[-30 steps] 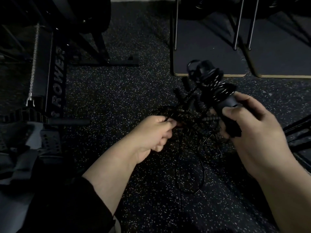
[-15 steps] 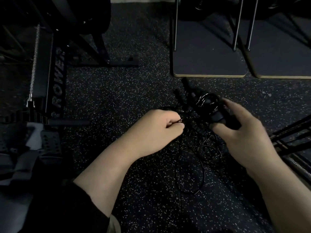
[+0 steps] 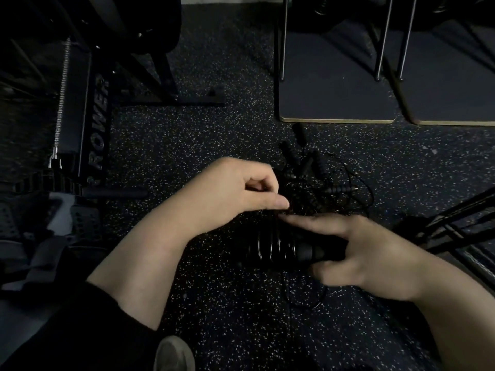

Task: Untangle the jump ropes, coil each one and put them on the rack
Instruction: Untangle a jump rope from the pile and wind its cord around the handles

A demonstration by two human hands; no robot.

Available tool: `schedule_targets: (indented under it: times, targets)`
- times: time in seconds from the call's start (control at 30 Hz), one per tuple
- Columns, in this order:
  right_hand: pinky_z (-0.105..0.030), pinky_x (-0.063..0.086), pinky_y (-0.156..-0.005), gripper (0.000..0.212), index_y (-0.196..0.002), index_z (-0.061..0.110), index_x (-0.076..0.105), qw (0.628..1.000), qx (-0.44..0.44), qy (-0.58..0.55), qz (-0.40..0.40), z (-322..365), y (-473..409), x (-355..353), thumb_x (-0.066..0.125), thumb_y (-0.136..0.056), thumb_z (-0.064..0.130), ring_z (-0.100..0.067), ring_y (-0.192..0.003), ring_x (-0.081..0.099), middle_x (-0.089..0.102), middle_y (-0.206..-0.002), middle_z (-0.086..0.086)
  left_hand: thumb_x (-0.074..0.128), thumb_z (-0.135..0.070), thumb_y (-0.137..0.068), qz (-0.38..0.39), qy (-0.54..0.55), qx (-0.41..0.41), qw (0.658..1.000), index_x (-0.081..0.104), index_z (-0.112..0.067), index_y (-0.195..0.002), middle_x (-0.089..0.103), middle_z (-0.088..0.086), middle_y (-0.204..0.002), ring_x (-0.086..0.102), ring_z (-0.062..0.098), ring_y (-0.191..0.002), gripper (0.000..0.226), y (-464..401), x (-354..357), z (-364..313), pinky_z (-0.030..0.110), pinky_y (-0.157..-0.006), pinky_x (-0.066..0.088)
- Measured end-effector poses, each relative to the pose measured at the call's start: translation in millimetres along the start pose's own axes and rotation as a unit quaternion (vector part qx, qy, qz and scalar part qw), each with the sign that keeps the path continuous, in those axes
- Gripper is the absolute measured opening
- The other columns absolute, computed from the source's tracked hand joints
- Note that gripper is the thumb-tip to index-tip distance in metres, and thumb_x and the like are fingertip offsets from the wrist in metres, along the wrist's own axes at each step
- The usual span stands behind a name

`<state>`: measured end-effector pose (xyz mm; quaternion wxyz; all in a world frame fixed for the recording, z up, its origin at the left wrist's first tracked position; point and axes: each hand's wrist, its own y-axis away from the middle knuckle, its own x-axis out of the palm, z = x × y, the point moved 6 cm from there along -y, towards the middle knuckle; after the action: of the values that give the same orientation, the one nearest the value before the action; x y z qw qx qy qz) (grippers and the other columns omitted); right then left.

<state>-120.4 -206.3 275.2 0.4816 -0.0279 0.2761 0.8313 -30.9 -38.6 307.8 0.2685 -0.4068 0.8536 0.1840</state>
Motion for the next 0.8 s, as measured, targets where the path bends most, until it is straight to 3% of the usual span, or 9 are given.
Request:
schedule_targets:
  times: [0.07, 0.17, 0.23, 0.3, 0.37, 0.5, 0.6, 0.7, 0.8]
  targets:
    - [-0.039, 0.058, -0.087, 0.07, -0.127, 0.058, 0.064, 0.993, -0.032, -0.082, 0.078, 10.1, 3.6, 11.1, 0.075, -0.082, 0.005, -0.024, -0.095, 0.071, 0.077, -0.109, 0.0, 0.077, -0.052, -0.072, 0.0, 0.049, 0.011, 0.999, 0.067, -0.021, -0.075, 0.052, 0.005, -0.059, 0.042, 0.013, -0.054, 0.033, 0.3, 0.5, 1.1, 0.02, -0.053, 0.038]
    - [-0.019, 0.055, -0.085, 0.071, -0.133, 0.031, 0.068, 0.968, -0.084, -0.206, 0.113, 21.2, 6.8, 17.5, 0.065, -0.081, -0.018, -0.01, -0.106, 0.072, 0.077, -0.117, -0.001, 0.076, -0.058, -0.078, -0.004, 0.111, -0.011, 0.994, 0.065, -0.018, -0.071, 0.051, 0.003, -0.057, 0.041, 0.014, -0.053, 0.042, -2.9, 4.6, 4.3, 0.023, -0.05, 0.032]
    - [-0.018, 0.055, -0.082, 0.065, -0.132, 0.018, 0.063, 0.958, -0.155, -0.239, 0.033, 25.3, 2.7, 6.5, 0.067, -0.078, -0.018, -0.01, -0.101, 0.073, 0.077, -0.114, 0.002, 0.069, -0.04, -0.094, -0.017, 0.188, -0.057, 0.98, 0.062, -0.017, -0.068, 0.052, -0.002, -0.057, 0.047, 0.01, -0.054, 0.035, -3.7, 13.6, 11.1, 0.02, -0.049, 0.038]
    - [-0.026, 0.052, -0.071, 0.061, -0.127, 0.022, 0.061, 0.927, -0.206, -0.303, -0.078, 22.5, 1.6, -10.5, 0.073, -0.072, 0.0, -0.015, -0.084, 0.069, 0.075, -0.096, 0.002, 0.059, -0.017, -0.102, -0.049, 0.25, -0.13, 0.958, 0.062, -0.021, -0.069, 0.045, -0.005, -0.055, 0.041, 0.011, -0.051, 0.033, -1.5, 25.6, 16.8, 0.025, -0.045, 0.034]
    - [-0.033, 0.04, -0.06, 0.055, -0.12, 0.034, 0.067, 0.896, -0.185, -0.355, -0.194, 10.5, 1.5, -26.2, 0.07, -0.07, 0.011, -0.024, -0.072, 0.054, 0.072, -0.086, -0.004, 0.047, -0.027, -0.108, -0.04, 0.273, -0.146, 0.95, 0.063, -0.024, -0.076, 0.037, -0.007, -0.053, 0.031, 0.011, -0.047, 0.037, -2.0, 39.0, 17.7, 0.03, -0.045, 0.029]
    - [-0.036, 0.04, -0.067, 0.042, -0.123, 0.04, 0.067, 0.886, -0.106, -0.314, -0.325, -9.0, 4.8, -41.5, 0.064, -0.094, 0.008, -0.017, -0.083, 0.057, 0.074, -0.114, -0.013, 0.049, -0.023, -0.108, 0.059, 0.288, -0.185, 0.938, 0.065, -0.026, -0.107, 0.042, -0.01, -0.061, 0.04, 0.012, -0.052, 0.016, -2.2, 55.1, 18.7, 0.032, -0.053, 0.047]
    - [-0.04, 0.05, -0.082, 0.048, -0.128, 0.045, 0.064, 0.9, -0.068, -0.257, -0.346, -14.2, 5.1, -44.5, 0.069, -0.094, 0.012, -0.017, -0.098, 0.066, 0.075, -0.115, 0.001, 0.047, -0.019, -0.109, 0.062, 0.339, -0.218, 0.913, 0.058, -0.002, -0.121, 0.04, -0.005, -0.063, 0.039, 0.011, -0.049, 0.023, 0.1, 57.5, 21.0, 0.025, -0.045, 0.04]
    - [-0.035, 0.048, -0.103, 0.059, -0.136, 0.046, 0.058, 0.931, -0.057, -0.146, -0.329, -7.8, 3.7, -41.2, 0.073, -0.091, 0.011, -0.007, -0.11, 0.068, 0.075, -0.114, 0.013, 0.049, -0.019, -0.108, 0.029, 0.413, -0.226, 0.881, 0.057, -0.006, -0.098, 0.04, -0.003, -0.062, 0.034, 0.009, -0.045, 0.018, -1.6, 50.9, 17.4, 0.022, -0.04, 0.03]
    - [-0.016, 0.045, -0.085, 0.074, -0.143, 0.055, 0.046, 0.948, -0.033, -0.048, -0.313, -4.5, 1.3, -35.9, 0.077, -0.089, 0.015, 0.004, -0.1, 0.065, 0.071, -0.11, 0.021, 0.058, -0.031, -0.103, 0.022, 0.443, -0.201, 0.873, 0.057, -0.022, -0.07, 0.037, -0.004, -0.064, 0.03, 0.008, -0.048, 0.034, -4.7, 47.4, 14.0, 0.024, -0.045, 0.024]
